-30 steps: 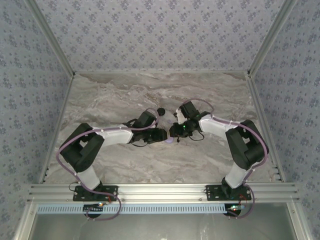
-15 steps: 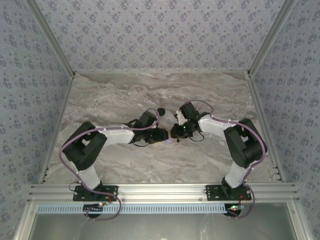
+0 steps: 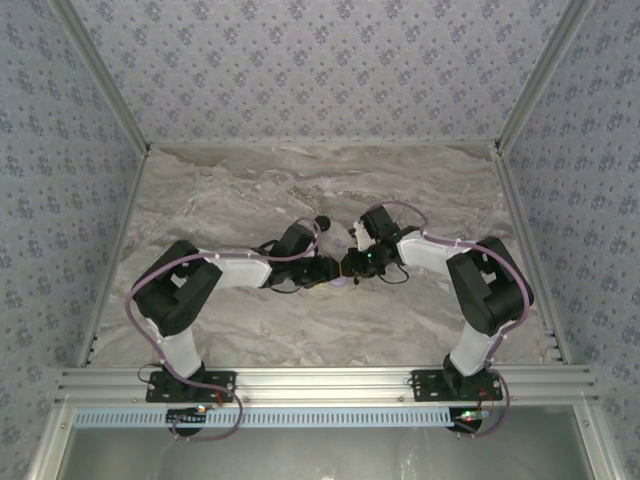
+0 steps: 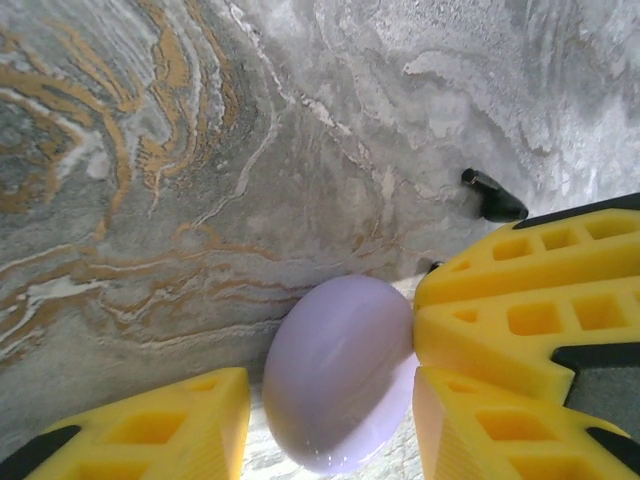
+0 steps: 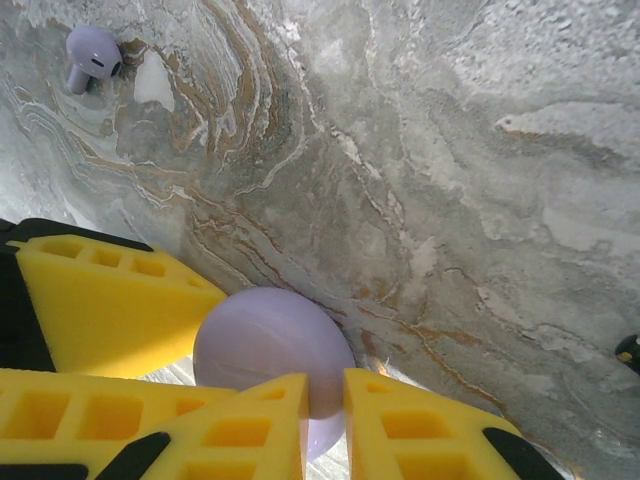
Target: Insert the wireless bluetooth earbuds into the charging case
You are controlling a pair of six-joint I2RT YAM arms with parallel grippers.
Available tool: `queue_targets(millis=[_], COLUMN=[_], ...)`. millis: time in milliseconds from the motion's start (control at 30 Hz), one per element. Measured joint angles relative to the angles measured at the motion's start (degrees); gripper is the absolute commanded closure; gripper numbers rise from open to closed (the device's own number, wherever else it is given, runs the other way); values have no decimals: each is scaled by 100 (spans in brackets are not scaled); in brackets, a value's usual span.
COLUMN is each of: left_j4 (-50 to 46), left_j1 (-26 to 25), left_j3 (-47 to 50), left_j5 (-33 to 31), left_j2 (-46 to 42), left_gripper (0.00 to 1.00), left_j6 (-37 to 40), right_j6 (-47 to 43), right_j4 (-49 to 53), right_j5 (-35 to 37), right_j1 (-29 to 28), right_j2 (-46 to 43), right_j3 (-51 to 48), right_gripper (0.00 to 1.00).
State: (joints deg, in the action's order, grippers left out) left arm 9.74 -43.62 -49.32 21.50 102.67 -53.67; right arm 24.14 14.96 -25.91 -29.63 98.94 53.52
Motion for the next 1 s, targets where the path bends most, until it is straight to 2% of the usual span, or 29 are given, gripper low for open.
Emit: queue_targets(millis=[500, 1000], left_j4=[699, 1036], left_j1=[11, 9], left_j3=[282, 431], left_j5=[-4, -70], left_j2=[37, 35], left_gripper=[63, 64], left_j6=[-476, -693], right_j6=[162, 214], right_j4=[-240, -317], right_j5=[-181, -367], right_j1=[63, 127], right_j2=[0, 2], right_j3=[-120, -188], right_gripper=[83, 83])
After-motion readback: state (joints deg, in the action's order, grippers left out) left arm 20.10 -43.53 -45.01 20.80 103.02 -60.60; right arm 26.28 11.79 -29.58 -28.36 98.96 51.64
